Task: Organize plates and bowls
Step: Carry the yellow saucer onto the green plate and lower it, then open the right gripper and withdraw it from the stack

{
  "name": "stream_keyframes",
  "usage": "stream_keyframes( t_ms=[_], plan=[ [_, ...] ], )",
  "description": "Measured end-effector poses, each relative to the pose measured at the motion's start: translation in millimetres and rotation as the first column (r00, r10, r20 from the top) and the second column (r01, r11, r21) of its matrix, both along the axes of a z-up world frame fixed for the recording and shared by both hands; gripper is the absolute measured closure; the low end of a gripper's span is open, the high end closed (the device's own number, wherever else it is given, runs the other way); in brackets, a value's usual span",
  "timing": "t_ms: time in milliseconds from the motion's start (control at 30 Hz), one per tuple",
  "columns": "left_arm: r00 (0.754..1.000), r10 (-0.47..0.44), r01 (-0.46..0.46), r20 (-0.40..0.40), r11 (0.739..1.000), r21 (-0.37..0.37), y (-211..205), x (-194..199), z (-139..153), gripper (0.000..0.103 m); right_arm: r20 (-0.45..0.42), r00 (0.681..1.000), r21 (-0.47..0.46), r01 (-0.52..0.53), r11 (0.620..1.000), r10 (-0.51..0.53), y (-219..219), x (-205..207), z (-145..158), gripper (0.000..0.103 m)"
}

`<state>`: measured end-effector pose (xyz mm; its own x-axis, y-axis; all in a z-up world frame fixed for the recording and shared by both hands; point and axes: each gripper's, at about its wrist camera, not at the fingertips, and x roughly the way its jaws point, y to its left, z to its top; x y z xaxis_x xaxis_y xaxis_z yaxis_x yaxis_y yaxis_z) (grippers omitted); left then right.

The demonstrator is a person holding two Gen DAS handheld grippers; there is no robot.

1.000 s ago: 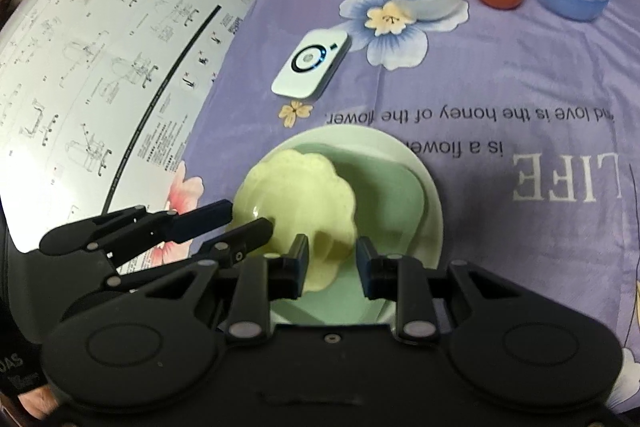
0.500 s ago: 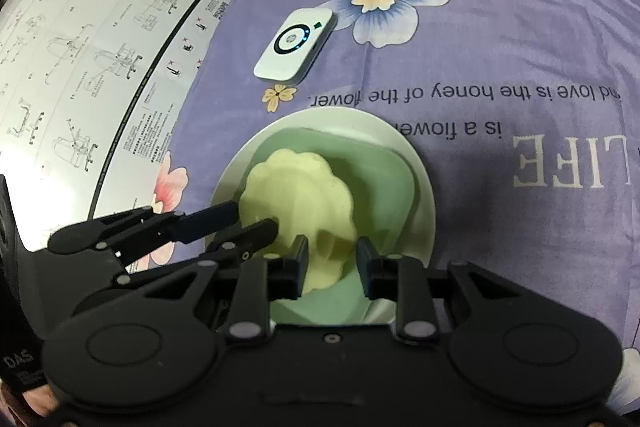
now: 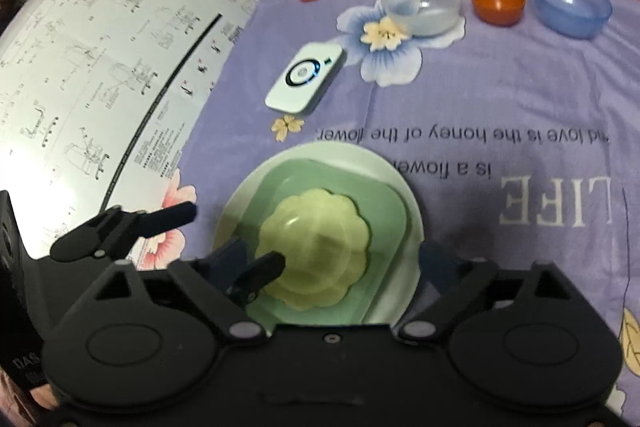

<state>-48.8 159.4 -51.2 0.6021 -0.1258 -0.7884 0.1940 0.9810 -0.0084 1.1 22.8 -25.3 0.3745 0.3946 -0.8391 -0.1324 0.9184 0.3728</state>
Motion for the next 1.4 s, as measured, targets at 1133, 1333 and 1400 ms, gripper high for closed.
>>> stream_keyframes(
  t_ms=[1133, 1333, 1400],
  plan=[
    [1.0, -0.003, 0.003, 0.02, 1.0, 0.013, -59.2, 66.2, 21.0, 0.0, 0.092, 0.982, 0.001, 0.166, 0.986, -0.166, -82.2, 19.4, 12.9, 0.0],
    [0.999, -0.031, 0.031, 0.032, 0.999, 0.009, -83.1, 97.9, 23.6, 0.0, 0.092, 0.964, 0.011, 0.248, 0.969, -0.247, -124.0, 31.5, 11.8, 0.0],
    [0.999, -0.039, 0.038, 0.038, 0.999, 0.004, -90.8, 108.5, 24.4, 0.0, 0.097, 0.959, 0.007, 0.268, 0.963, -0.268, -138.0, 36.5, 12.5, 0.0]
  ],
)
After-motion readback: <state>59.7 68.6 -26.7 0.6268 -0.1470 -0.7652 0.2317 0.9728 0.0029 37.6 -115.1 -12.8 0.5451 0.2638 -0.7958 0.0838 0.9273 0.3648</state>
